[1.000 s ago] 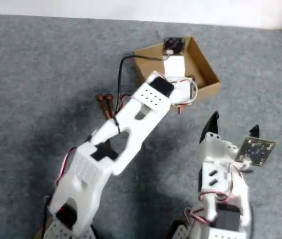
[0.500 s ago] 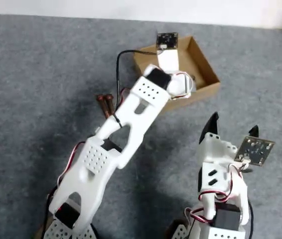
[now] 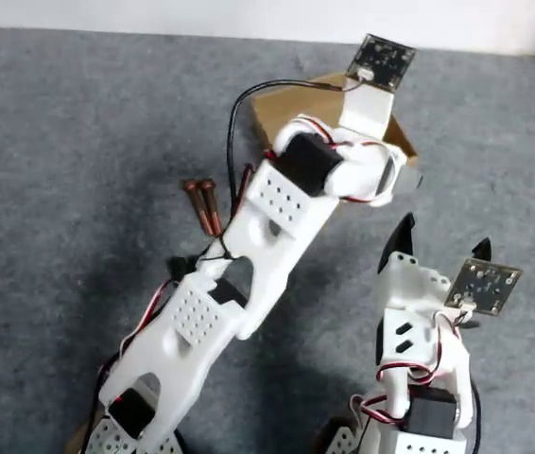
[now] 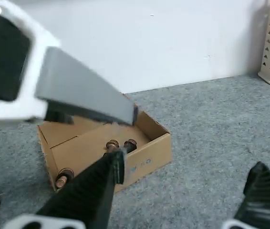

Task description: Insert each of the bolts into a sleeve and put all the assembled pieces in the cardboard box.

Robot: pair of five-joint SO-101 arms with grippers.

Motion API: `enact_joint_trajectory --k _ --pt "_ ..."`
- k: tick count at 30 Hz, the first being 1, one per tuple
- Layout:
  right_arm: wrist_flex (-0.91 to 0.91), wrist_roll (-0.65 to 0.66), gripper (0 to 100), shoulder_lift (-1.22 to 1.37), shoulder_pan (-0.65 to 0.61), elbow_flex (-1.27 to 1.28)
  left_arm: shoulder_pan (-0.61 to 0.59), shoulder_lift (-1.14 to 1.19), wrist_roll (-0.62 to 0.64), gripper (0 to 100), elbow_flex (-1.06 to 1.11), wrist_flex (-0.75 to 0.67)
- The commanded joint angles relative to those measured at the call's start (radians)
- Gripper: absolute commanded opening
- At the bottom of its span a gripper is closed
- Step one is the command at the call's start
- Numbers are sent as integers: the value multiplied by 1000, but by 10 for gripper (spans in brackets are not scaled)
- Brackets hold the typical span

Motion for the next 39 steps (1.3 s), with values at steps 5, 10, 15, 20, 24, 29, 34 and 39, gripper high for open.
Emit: enact_joint_trajectory --k 5,10,15,20,24,29,34,39 --pt "-1 -6 364 -2 4 -4 102 -315 -198 134 -28 23" --pt "-1 -6 364 -2 4 -4 170 -561 -249 120 -24 23" --pt "-1 -8 364 -2 2 -4 116 -756 -298 120 -1 23" --pt "-1 -2 364 -2 -41 -2 -44 -990 -318 120 22 23" --pt "-1 -2 364 -2 -48 -2 -213 -1213 -318 120 130 25" --pt "-1 -2 364 -2 -50 -1 -418 -1537 -316 122 518 25" --pt "2 -5 364 -2 -56 -1 -499 -1883 -318 123 1084 23" --pt "1 2 364 -2 -124 38 -498 -2163 -318 123 1768 17"
